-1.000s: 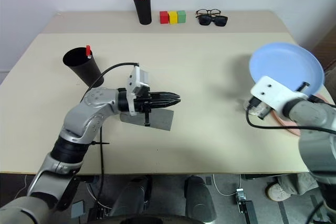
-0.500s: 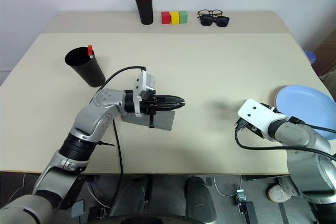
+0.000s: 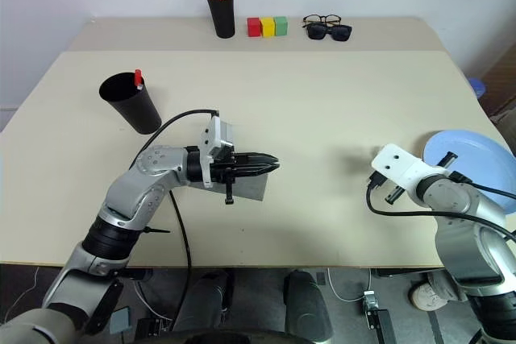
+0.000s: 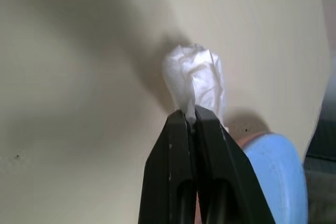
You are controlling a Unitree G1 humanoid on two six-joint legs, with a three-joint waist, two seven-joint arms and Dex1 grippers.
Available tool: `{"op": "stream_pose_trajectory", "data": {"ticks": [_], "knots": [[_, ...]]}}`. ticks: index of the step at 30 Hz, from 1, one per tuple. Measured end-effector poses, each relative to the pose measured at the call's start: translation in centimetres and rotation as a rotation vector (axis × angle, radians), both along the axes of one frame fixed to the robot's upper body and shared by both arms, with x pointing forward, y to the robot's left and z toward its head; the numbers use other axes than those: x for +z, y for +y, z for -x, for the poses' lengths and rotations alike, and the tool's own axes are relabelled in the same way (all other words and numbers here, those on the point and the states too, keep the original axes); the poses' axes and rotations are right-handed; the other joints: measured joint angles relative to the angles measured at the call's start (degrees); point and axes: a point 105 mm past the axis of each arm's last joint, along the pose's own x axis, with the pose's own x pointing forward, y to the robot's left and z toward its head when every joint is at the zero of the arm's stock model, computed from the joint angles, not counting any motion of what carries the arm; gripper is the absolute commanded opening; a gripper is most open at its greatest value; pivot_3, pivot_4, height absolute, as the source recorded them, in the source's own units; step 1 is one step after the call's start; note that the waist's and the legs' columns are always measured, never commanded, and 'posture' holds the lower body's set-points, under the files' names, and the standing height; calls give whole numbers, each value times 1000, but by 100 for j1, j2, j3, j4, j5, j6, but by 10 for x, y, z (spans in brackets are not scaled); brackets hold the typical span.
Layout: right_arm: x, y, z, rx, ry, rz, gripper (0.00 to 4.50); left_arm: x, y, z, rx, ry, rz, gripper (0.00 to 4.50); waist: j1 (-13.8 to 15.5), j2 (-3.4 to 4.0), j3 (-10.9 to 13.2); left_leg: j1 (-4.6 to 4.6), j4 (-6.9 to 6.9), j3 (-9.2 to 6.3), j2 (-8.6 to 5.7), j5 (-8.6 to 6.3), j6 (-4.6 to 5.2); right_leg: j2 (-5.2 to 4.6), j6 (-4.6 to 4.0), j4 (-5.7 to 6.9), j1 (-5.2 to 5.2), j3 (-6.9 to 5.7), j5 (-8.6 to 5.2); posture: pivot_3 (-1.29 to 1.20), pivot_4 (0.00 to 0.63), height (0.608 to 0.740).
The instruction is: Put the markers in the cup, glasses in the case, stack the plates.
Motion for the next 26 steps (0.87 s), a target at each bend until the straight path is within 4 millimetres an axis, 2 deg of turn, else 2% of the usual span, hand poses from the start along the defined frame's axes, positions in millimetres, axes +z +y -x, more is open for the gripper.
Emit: {"op": "stream_pose_trajectory", "data": {"ticks": [2,4,6,8,10,12,14,18,21,22,26], "knots": [[25,-23,6,-94,-33,83,904,1,4,-7,22,5,-2,377,7,0,0,0,0,0,-1,0,0,0,0,-2,1,-1,0,0,150,740],[43,-46,15,-198,-39,147,1862,-2,9,-13,44,12,-4,377,10,-1,-1,0,-3,-1,0,-2,3,0,-1,-3,1,-3,-1,0,150,740],[43,-52,20,-230,-24,150,2815,-6,12,-17,60,21,-14,377,-2,-5,-3,0,-4,-2,1,-2,3,1,-1,-4,2,-4,-1,0,150,740],[31,-50,22,-219,24,153,3805,-7,16,-20,83,11,-14,377,-22,-5,-3,1,-2,-1,2,-2,3,1,0,-2,1,-3,-1,0,150,740],[24,-44,16,-172,36,161,3805,-2,25,-27,137,-6,-4,377,-50,-2,-2,3,-2,1,2,-2,3,1,0,-2,1,-1,-1,0,150,740],[25,-37,6,-130,-4,145,3805,3,36,-33,201,-26,10,377,-51,2,-4,4,-2,3,3,-2,3,0,0,-2,1,-1,-1,0,150,740],[31,-16,-11,-38,-100,38,3805,2,57,-37,291,-40,-2,377,-101,-1,-4,8,-8,2,7,-2,3,4,-1,-1,1,1,-1,0,150,740],[26,47,-34,195,-198,-375,3805,-9,124,-31,529,-49,-68,377,-200,-3,0,7,-14,-5,13,-1,3,11,-2,4,-3,0,-1,0,150,740],[18,78,-33,350,-146,-560,3805,-25,191,-13,745,-14,-159,377,-175,3,2,5,-14,-3,9,-2,3,3,-3,2,-4,1,-1,0,150,740],[17,80,-34,371,-128,-593,3805,-29,203,-7,788,-4,-179,377,-121,3,2,4,-12,-4,2,-2,3,-4,-3,0,0,-4,-1,0,150,740],[23,93,-38,448,-105,-706,3805,-31,210,8,822,-13,-200,377,34,1,1,3,-1,-4,-2,-2,3,-9,-13,-29,21,-5,-6,0,150,740]]}}
